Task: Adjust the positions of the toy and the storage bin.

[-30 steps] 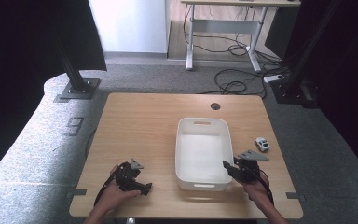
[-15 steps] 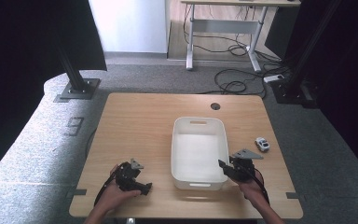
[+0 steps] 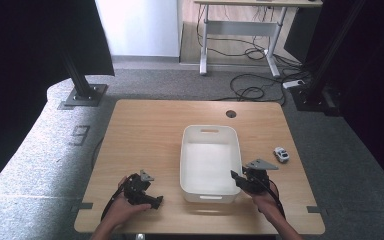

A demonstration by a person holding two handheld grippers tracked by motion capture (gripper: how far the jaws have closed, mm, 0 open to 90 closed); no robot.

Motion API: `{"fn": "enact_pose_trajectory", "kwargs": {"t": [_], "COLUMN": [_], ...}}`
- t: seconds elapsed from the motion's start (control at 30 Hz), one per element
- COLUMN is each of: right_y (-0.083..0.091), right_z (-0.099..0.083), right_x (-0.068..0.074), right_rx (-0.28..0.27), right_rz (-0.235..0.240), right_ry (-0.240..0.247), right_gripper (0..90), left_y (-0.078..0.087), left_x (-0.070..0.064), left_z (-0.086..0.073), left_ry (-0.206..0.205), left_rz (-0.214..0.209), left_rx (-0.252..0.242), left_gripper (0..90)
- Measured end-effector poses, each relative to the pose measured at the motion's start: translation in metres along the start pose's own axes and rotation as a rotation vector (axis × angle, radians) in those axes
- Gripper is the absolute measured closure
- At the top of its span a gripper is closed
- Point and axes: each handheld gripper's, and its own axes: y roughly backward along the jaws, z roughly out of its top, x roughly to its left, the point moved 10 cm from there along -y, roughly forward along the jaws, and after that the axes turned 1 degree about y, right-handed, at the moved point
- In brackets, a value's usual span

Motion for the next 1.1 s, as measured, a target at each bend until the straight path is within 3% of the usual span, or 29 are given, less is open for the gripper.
{"fn": "enact_pose_trajectory", "kwargs": {"t": [1.1], "right_y": [-0.0101], "right_z": [0.0067], "right_x": [0.0088], "right_rx": [-0.011], "right_rz": [0.016], "right_ry": [-0.004], "right_gripper": [56.1], "left_y": [-0.0001], "left_x": [-0.0001], "left_z": [0.0001], "left_ry": [0.0], "left_rz": [-0.001], "left_rx": [-0.002], "left_gripper": [0.0]}}
